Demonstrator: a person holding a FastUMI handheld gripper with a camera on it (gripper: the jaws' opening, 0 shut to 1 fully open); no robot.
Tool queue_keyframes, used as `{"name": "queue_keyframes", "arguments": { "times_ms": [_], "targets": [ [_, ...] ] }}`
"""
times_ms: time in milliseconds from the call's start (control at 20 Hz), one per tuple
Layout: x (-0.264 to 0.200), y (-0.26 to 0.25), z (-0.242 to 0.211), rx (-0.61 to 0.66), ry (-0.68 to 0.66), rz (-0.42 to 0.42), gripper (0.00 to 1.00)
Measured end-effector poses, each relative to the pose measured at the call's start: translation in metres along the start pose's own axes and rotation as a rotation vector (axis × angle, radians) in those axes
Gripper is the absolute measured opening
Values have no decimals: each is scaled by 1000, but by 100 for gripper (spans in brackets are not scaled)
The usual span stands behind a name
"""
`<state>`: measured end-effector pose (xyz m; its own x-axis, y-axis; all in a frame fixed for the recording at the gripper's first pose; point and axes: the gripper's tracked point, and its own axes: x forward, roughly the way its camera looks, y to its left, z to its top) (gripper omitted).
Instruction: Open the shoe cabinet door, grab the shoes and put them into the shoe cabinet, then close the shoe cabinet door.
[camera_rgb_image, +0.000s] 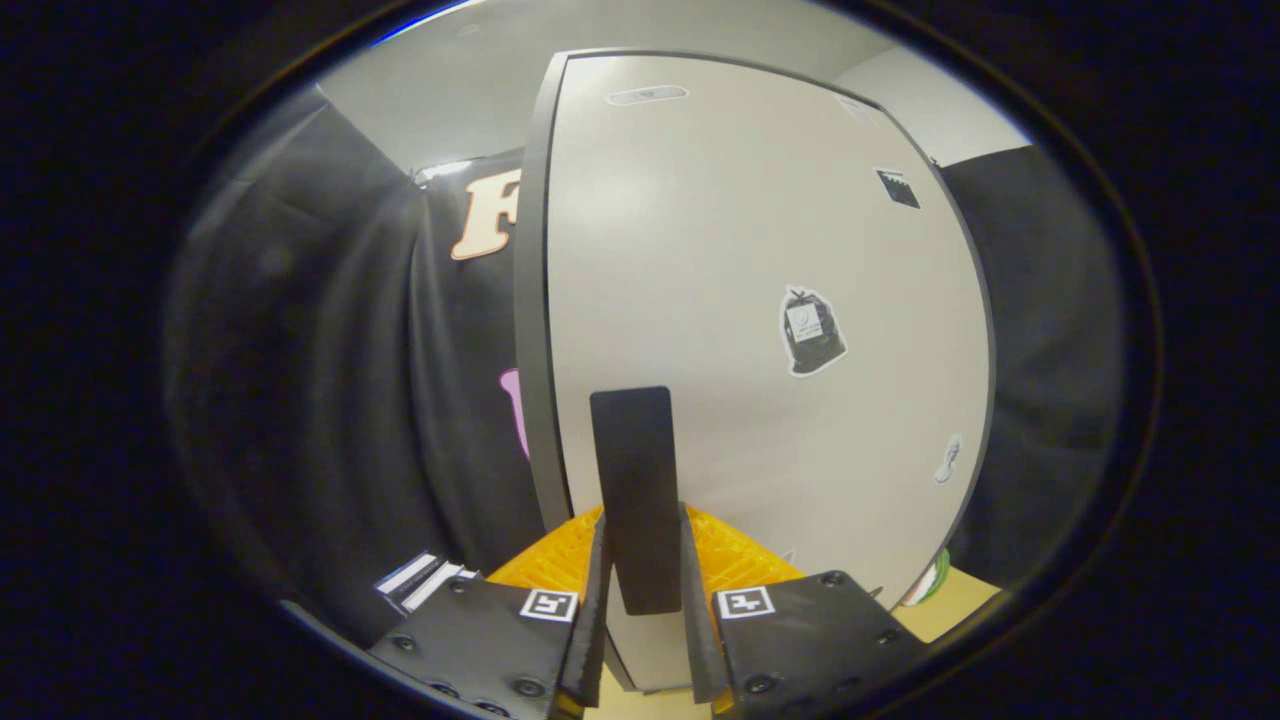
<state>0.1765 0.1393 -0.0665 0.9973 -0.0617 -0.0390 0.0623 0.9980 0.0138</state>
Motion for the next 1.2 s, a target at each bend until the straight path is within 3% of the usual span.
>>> {"name": "queue_keyframes", "arguments": {
  "times_ms": [200,750,1200],
  "targets": [
    [0,-1,-1,-11,4,-14,17],
    [-42,-14,1,28,17,57,17],
    [-112,-55,7,47,33,200,17]
  ]
}}
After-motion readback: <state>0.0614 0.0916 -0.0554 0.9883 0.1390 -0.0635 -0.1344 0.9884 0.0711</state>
